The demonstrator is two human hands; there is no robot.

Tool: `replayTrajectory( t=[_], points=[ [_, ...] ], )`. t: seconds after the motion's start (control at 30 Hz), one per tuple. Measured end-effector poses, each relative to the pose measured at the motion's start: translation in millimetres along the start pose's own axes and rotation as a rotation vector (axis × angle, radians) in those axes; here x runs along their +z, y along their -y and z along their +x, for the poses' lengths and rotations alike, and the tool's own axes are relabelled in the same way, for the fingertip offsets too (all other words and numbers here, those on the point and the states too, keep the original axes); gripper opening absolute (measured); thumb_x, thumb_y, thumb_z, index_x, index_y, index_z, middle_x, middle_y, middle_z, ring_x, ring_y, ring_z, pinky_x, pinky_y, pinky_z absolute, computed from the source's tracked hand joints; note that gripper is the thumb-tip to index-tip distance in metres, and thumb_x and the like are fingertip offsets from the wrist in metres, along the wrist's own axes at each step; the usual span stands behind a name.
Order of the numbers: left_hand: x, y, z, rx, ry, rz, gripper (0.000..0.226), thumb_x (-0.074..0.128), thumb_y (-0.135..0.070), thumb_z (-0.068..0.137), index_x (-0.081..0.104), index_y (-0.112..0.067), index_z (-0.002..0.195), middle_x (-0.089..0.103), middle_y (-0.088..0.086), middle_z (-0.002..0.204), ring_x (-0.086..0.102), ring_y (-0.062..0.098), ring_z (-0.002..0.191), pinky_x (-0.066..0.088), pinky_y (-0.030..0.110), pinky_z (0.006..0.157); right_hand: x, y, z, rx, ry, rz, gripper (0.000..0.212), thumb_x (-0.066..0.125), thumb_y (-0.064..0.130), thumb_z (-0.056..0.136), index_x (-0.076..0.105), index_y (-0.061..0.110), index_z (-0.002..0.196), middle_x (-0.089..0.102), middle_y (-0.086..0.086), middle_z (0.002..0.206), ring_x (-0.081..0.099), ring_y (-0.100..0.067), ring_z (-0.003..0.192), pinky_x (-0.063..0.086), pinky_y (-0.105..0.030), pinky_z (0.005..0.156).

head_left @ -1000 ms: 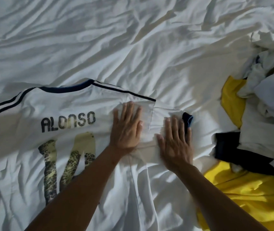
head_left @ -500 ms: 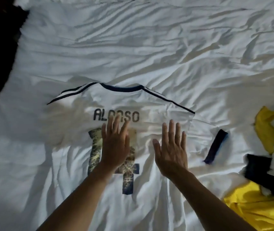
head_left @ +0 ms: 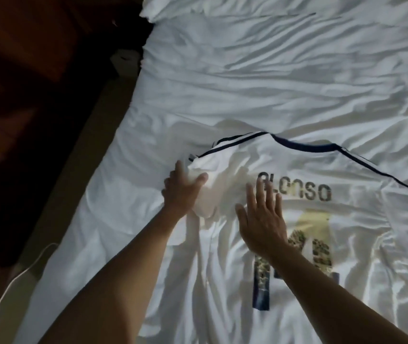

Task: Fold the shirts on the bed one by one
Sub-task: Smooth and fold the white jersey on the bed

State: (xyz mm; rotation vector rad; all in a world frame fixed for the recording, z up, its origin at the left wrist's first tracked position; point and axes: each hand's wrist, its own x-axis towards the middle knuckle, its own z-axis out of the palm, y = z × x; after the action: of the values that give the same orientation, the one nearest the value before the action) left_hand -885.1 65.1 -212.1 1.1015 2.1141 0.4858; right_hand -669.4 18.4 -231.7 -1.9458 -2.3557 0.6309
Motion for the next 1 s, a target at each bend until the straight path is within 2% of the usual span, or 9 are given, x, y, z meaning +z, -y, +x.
replayTrajectory(
  t=[0.1, 0.2, 0.33, 0.4, 0.63, 0.73, 0.83, 0.93, 1.0],
  points=[
    [-7, -2, 19, -0.014, 0.208, -0.263, 0.066, 0.081, -0.056, 0.059, 0.075, -0.019, 0.114, 0.078, 0.0, 0.104, 0.073, 0.026, 0.101, 0.058, 0.037, 0.088, 15, 21, 21, -0.004, 0.029, -0.01, 0.074, 0.001, 0.055, 0.102, -0.003, 0.018, 0.166, -0.016, -0.012, 0.171, -0.021, -0.031, 0.157, -0.005, -0.05, 0.129],
    [-12, -3, 23, -0.083, 0.187, -0.544, 0.038, 0.08, -0.03, 0.059, 0.078, -0.009, 0.091, 0.074, 0.0, 0.078, 0.07, 0.02, 0.073, 0.052, 0.028, 0.063, 26, 32, 37, 0.029, 0.041, 0.018, 0.072, 0.006, 0.055, 0.103, 0.0, 0.02, 0.166, -0.013, -0.011, 0.172, -0.015, -0.032, 0.158, -0.004, -0.052, 0.128],
    [-24, 14, 32, -0.165, 0.217, -0.876, 0.005, 0.073, -0.01, 0.085, 0.07, -0.007, 0.085, 0.068, 0.009, 0.078, 0.064, 0.022, 0.071, 0.051, 0.031, 0.067, 35, 35, 50, 0.065, 0.068, 0.02, 0.07, 0.003, 0.06, 0.103, -0.013, 0.029, 0.164, -0.022, -0.009, 0.171, -0.021, -0.032, 0.156, -0.009, -0.056, 0.126],
    [-35, 30, 35, -0.196, 0.199, -0.928, 0.029, 0.079, -0.018, 0.081, 0.073, 0.0, 0.103, 0.075, 0.016, 0.098, 0.07, 0.026, 0.085, 0.055, 0.037, 0.076, 38, 35, 52, 0.071, 0.076, 0.003, 0.069, 0.004, 0.062, 0.104, -0.017, 0.032, 0.162, -0.025, -0.008, 0.17, -0.023, -0.033, 0.156, -0.011, -0.057, 0.125],
    [-71, 67, 39, -0.166, -0.35, -0.371, 0.026, 0.072, -0.027, 0.089, 0.069, -0.018, 0.114, 0.065, -0.005, 0.103, 0.065, 0.025, 0.102, 0.055, 0.041, 0.093, 47, 43, 55, 0.131, 0.038, -0.032, 0.068, 0.005, 0.062, 0.105, -0.017, 0.034, 0.162, -0.028, -0.007, 0.169, -0.024, -0.036, 0.155, -0.011, -0.06, 0.124],
    [-67, 67, 51, 0.191, -0.264, -0.122, 0.049, 0.065, -0.031, 0.089, 0.062, -0.016, 0.136, 0.059, 0.008, 0.133, 0.056, 0.03, 0.122, 0.047, 0.043, 0.106, 51, 43, 54, 0.135, 0.022, -0.057, 0.068, 0.003, 0.062, 0.104, -0.018, 0.034, 0.162, -0.029, -0.007, 0.168, -0.025, -0.035, 0.155, -0.009, -0.06, 0.125],
    [-62, 36, 66, 0.349, 0.083, 0.114, 0.065, 0.057, -0.051, 0.087, 0.055, -0.023, 0.146, 0.062, 0.005, 0.137, 0.054, 0.031, 0.129, 0.039, 0.044, 0.112, 53, 42, 55, 0.134, 0.022, -0.063, 0.068, 0.0, 0.062, 0.103, -0.02, 0.034, 0.161, -0.032, -0.006, 0.168, -0.028, -0.034, 0.154, -0.011, -0.058, 0.125],
    [-62, 11, 77, 0.279, 0.314, 0.287, 0.044, 0.073, -0.056, 0.075, 0.072, -0.02, 0.102, 0.074, -0.002, 0.099, 0.068, 0.024, 0.103, 0.047, 0.039, 0.096, 53, 40, 54, 0.132, 0.016, -0.055, 0.067, 0.0, 0.063, 0.103, -0.019, 0.035, 0.162, -0.031, -0.005, 0.168, -0.028, -0.033, 0.154, -0.011, -0.058, 0.125],
    [-67, 7, 85, 0.221, 0.302, -0.056, 0.044, 0.081, -0.042, 0.063, 0.072, -0.004, 0.084, 0.068, -0.003, 0.076, 0.066, 0.017, 0.075, 0.049, 0.033, 0.073, 52, 40, 54, 0.127, 0.016, -0.042, 0.067, -0.001, 0.063, 0.104, -0.019, 0.035, 0.162, -0.031, -0.004, 0.168, -0.028, -0.031, 0.154, -0.012, -0.057, 0.125]
  ],
)
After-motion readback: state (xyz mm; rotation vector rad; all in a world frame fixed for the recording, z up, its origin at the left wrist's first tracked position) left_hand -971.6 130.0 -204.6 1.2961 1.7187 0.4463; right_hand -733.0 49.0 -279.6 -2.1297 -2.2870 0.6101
